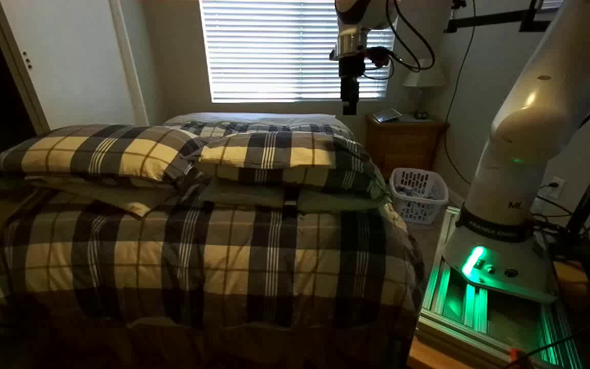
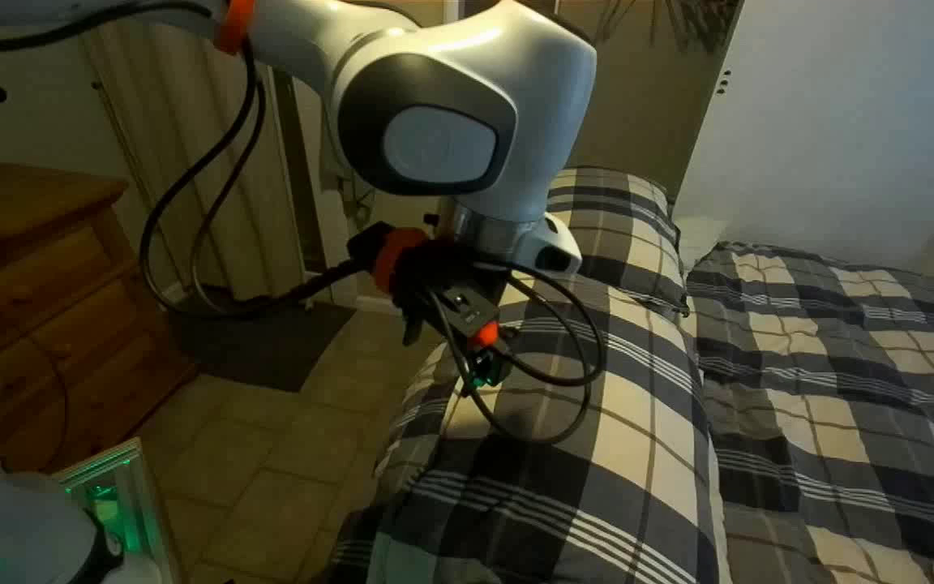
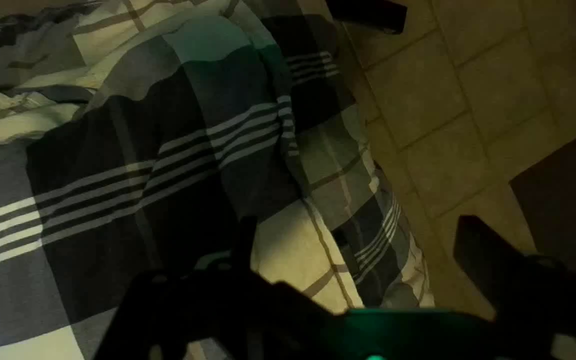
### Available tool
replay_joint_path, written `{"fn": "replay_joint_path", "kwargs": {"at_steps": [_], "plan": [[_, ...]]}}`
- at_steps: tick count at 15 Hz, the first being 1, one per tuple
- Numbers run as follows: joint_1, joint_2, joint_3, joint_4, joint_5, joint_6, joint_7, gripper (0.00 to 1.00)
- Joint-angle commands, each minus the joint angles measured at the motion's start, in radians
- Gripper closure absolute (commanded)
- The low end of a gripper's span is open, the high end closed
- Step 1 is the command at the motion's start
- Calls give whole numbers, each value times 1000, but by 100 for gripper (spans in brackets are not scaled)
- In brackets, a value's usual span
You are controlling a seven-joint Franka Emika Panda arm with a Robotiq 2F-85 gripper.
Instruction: Face the remote control upwards.
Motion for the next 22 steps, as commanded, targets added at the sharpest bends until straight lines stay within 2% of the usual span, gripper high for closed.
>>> {"fn": "replay_joint_path", "kwargs": {"at_steps": [1, 13, 15, 16, 22], "plan": [[-31, 2, 29, 1, 6, -2, -5, 0], [-27, 4, 37, -9, 5, 8, -17, 0], [-23, 5, 56, -44, 32, 54, 27, 0], [-25, 6, 70, -63, 51, 82, 102, 0], [-8, -54, 196, -230, 28, 457, 441, 0]]}}
